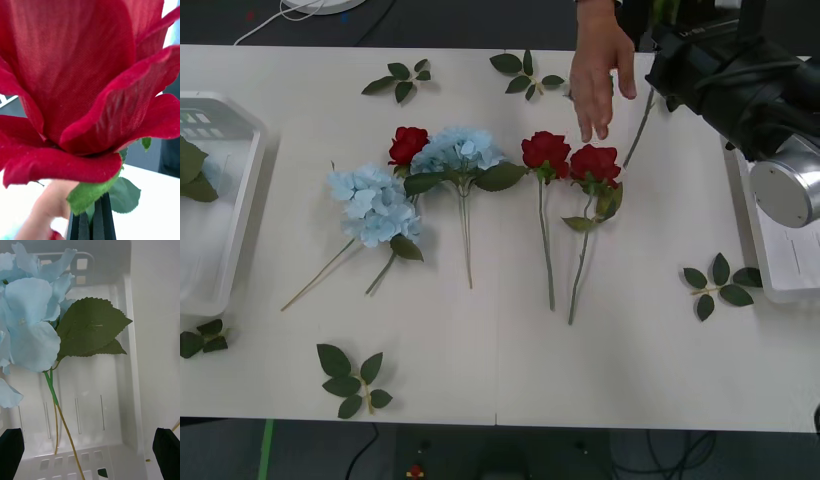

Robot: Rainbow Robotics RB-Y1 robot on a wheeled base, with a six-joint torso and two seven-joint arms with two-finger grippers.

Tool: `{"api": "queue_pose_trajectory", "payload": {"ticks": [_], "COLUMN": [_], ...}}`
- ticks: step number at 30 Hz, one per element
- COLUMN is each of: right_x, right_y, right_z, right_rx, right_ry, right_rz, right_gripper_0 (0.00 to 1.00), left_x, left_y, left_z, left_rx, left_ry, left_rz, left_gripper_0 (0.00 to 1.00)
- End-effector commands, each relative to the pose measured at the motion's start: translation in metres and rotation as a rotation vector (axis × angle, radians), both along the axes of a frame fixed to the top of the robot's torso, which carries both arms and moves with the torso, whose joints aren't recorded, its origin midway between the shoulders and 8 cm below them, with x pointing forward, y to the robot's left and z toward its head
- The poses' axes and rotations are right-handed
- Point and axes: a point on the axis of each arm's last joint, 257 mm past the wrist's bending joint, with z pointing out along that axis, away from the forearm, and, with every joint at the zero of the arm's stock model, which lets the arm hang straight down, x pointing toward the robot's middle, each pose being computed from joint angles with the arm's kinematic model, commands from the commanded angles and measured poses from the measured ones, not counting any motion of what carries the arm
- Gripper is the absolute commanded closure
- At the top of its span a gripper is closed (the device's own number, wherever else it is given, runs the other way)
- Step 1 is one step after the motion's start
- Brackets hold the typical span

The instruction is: Place the red flowers into the right box and the blue flowers into the left box. If a person shows an open palm, hand one flower to the person first, then continue sorting.

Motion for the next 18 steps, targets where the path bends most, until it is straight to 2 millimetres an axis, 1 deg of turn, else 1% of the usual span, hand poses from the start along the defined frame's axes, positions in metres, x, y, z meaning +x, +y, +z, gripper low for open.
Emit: {"api": "queue_pose_trajectory", "payload": {"ticks": [1,5,11,18], "right_x": [0.003,0.006,0.008,0.007], "right_y": [0.033,0.039,0.042,0.045], "right_z": [0.044,0.051,0.058,0.058], "right_rx": [0.027,0.021,0.012,0.020], "right_ry": [-0.095,-0.118,-0.139,-0.141], "right_rz": [0.035,0.029,0.021,0.029], "right_gripper_0": [1.00,1.00,1.00,1.00], "left_x": [0.005,0.005,0.005,0.005], "left_y": [0.016,0.016,0.016,0.016], "left_z": [0.047,0.047,0.047,0.047], "left_rx": [0.038,0.038,0.038,0.038], "left_ry": [-0.053,-0.053,-0.053,-0.053], "left_rz": [0.033,0.033,0.033,0.033], "left_gripper_0": [0.00,0.00,0.00,0.00]}}
